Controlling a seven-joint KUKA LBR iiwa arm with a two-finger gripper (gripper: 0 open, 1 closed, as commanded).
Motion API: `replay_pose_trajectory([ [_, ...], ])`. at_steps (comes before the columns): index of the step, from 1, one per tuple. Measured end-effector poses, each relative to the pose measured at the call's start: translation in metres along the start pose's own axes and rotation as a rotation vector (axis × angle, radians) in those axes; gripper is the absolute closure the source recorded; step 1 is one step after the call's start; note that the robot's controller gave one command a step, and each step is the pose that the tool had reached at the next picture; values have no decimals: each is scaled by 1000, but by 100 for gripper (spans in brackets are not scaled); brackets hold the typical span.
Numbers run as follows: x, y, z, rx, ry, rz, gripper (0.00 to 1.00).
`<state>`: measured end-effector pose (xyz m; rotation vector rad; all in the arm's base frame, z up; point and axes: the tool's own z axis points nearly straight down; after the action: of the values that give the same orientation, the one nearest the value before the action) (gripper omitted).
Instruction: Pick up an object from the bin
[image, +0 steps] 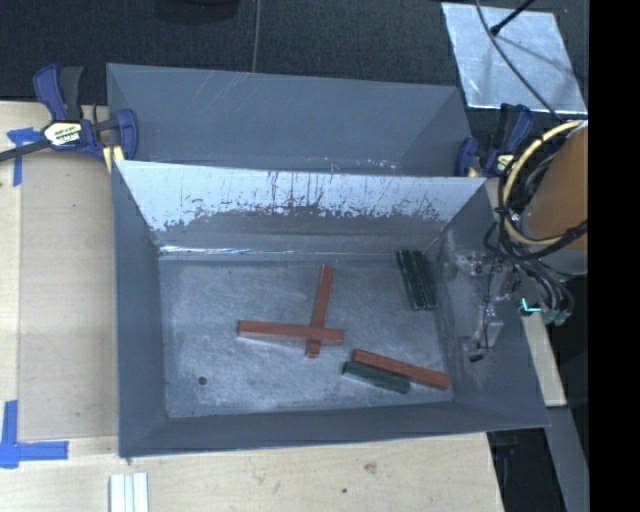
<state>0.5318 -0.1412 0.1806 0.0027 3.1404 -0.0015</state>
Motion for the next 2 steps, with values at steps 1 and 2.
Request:
replay_pose_trajectory([
  [1,24,102,24,-5,2,11,0],
  [2,38,96,113,-1,4,-29,0],
])
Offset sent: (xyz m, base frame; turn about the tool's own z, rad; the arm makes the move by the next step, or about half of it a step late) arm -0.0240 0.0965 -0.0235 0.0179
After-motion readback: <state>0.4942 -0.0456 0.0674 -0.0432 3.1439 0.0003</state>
